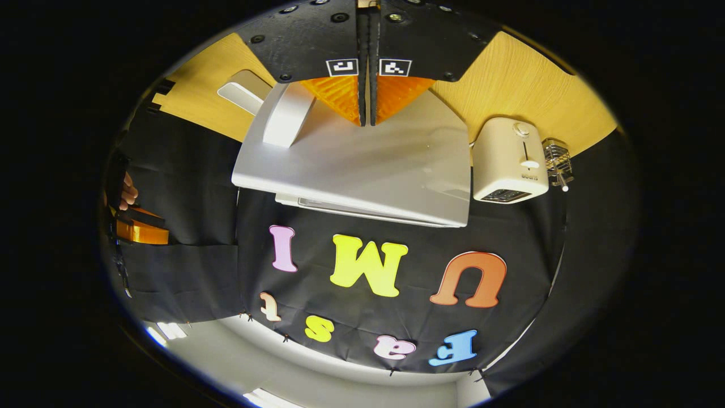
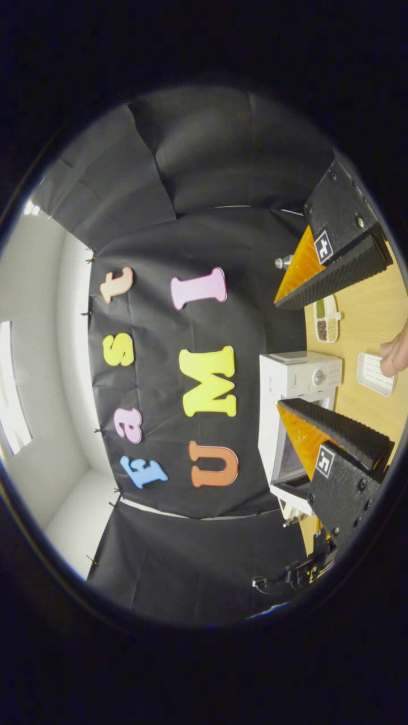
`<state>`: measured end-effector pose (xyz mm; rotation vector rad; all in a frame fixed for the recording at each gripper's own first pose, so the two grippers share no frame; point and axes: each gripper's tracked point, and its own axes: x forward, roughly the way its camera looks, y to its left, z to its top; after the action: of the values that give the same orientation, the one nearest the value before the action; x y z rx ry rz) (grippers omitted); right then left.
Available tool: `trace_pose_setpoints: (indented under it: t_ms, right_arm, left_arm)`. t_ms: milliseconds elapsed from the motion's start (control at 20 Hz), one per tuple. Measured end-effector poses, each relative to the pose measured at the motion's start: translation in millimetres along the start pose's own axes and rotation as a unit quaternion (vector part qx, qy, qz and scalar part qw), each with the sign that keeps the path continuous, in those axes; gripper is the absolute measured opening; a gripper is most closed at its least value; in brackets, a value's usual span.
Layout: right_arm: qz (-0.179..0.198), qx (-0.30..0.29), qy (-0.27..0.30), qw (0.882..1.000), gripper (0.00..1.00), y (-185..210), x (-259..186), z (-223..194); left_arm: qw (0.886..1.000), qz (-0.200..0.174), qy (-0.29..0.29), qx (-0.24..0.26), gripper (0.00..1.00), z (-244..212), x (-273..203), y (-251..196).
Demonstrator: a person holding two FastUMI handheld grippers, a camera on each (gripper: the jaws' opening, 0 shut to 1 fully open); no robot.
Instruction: Open the microwave oven with the left hand, put the food in, and close the microwave oven.
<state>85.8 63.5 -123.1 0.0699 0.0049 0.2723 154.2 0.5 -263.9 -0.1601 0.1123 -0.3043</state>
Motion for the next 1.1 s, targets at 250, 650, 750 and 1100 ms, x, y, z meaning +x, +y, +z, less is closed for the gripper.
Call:
trace_pose_setpoints:
  t_ms: [250, 650, 750, 1100]
  right_arm:
    - [-0.010, 0.012, 0.010, 1.000, 1.00, -22, 8, -11]
    - [-0.016, 0.018, 0.017, 1.000, 1.00, -47, 20, -23]
    - [-0.018, 0.015, 0.014, 1.000, 1.00, -53, 24, -25]
    - [-0.024, 0.006, 0.015, 1.000, 1.00, -75, 39, -37]
  left_arm:
    - [1.000, -0.012, 0.008, 0.022, 0.00, 2, 28, -18]
    - [0.999, -0.007, -0.007, 0.031, 0.00, 16, 82, -40]
    - [0.999, -0.003, -0.009, 0.036, 0.00, 20, 102, -44]
    - [0.999, 0.003, -0.007, 0.038, 0.00, 19, 163, -58]
